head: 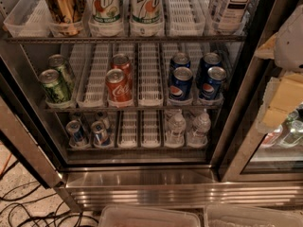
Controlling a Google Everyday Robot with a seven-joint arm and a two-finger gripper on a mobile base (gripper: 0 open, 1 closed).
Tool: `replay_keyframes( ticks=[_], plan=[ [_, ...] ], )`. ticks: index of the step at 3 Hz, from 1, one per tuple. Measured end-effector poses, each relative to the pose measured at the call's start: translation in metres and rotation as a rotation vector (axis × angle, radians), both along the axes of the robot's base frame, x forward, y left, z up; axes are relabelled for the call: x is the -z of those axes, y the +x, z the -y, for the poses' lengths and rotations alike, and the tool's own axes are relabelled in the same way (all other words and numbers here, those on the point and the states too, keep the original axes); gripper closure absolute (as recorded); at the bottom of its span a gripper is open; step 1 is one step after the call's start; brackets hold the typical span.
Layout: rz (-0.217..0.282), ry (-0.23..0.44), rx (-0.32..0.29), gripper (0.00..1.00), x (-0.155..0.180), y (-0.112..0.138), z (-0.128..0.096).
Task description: Pick pepsi can from middle shelf of fridge
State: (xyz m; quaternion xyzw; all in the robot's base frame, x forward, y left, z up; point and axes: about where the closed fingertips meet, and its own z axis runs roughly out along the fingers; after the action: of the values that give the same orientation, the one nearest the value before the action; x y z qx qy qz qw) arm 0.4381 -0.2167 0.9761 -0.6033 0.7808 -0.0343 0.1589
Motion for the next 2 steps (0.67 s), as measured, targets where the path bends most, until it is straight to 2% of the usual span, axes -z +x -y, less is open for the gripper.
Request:
replay_keyframes(
  ticks=[1, 2],
  plan=[
    [0.009, 0.003, -0.001, 0.0, 0.0, 0.001, -0.001],
    [0.024, 0.023, -0.003, 0.0, 0.017, 0.001, -0.011]
  ],
)
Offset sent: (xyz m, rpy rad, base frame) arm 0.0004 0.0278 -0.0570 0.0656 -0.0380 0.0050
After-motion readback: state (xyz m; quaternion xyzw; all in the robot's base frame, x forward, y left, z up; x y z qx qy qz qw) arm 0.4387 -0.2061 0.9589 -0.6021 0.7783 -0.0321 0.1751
